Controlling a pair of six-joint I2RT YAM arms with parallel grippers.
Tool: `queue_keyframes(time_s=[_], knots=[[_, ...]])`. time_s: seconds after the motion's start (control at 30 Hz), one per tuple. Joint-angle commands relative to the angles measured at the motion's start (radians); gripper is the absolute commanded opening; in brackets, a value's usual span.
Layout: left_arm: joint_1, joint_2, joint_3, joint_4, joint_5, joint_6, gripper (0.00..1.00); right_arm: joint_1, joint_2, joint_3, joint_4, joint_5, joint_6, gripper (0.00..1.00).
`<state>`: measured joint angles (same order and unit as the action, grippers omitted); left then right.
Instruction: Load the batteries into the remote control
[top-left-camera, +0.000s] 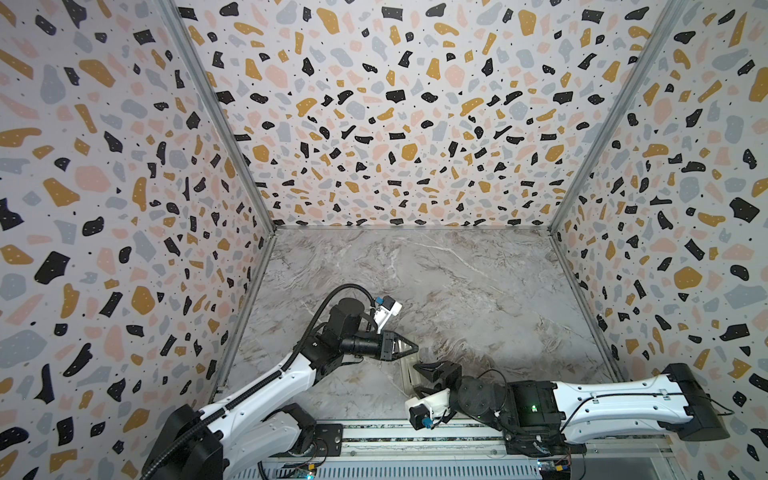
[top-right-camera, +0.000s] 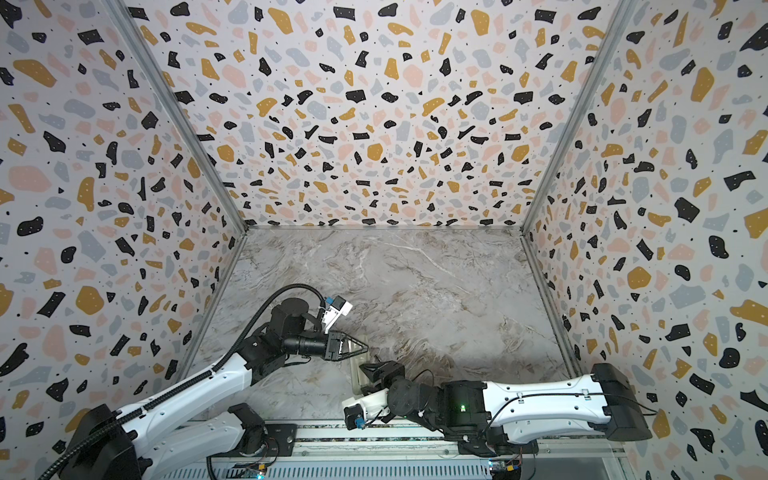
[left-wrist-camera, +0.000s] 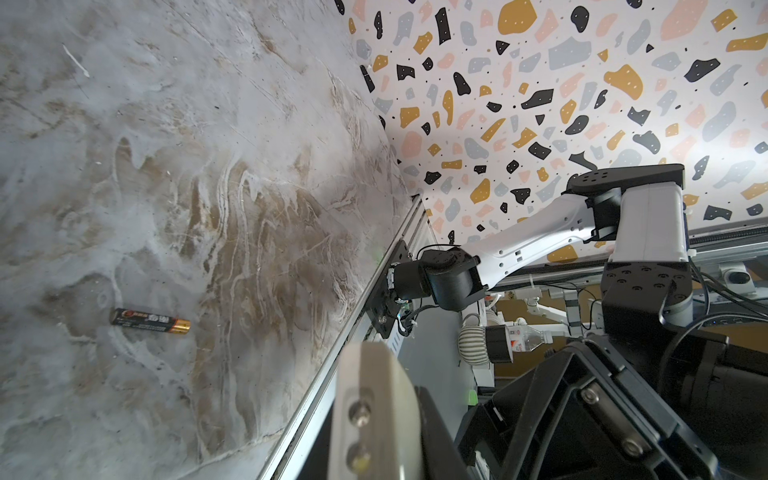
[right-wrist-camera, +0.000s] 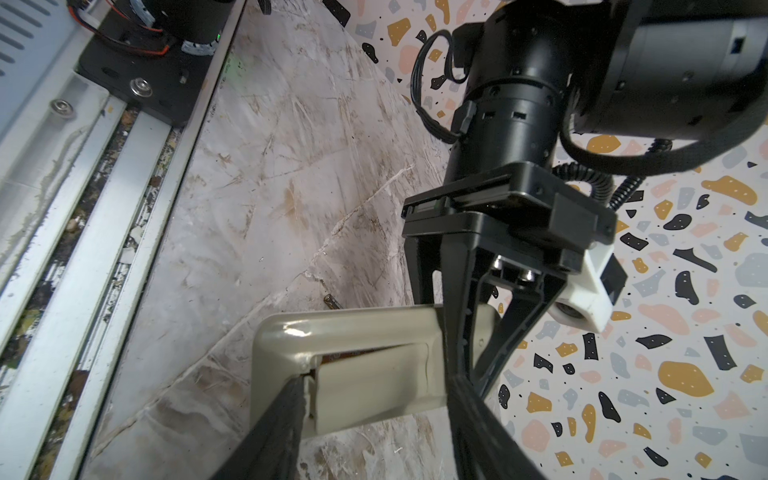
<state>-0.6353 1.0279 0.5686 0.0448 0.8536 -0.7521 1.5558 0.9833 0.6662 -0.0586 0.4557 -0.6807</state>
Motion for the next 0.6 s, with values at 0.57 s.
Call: queue_keyframes(time_s=[0.57], knots=[[-0.003,-0.005,0.058,-0.008,-0.004,0.008,0.00,-0.004,-0.010,0.004,0.036,0.032,0.012,0.66]])
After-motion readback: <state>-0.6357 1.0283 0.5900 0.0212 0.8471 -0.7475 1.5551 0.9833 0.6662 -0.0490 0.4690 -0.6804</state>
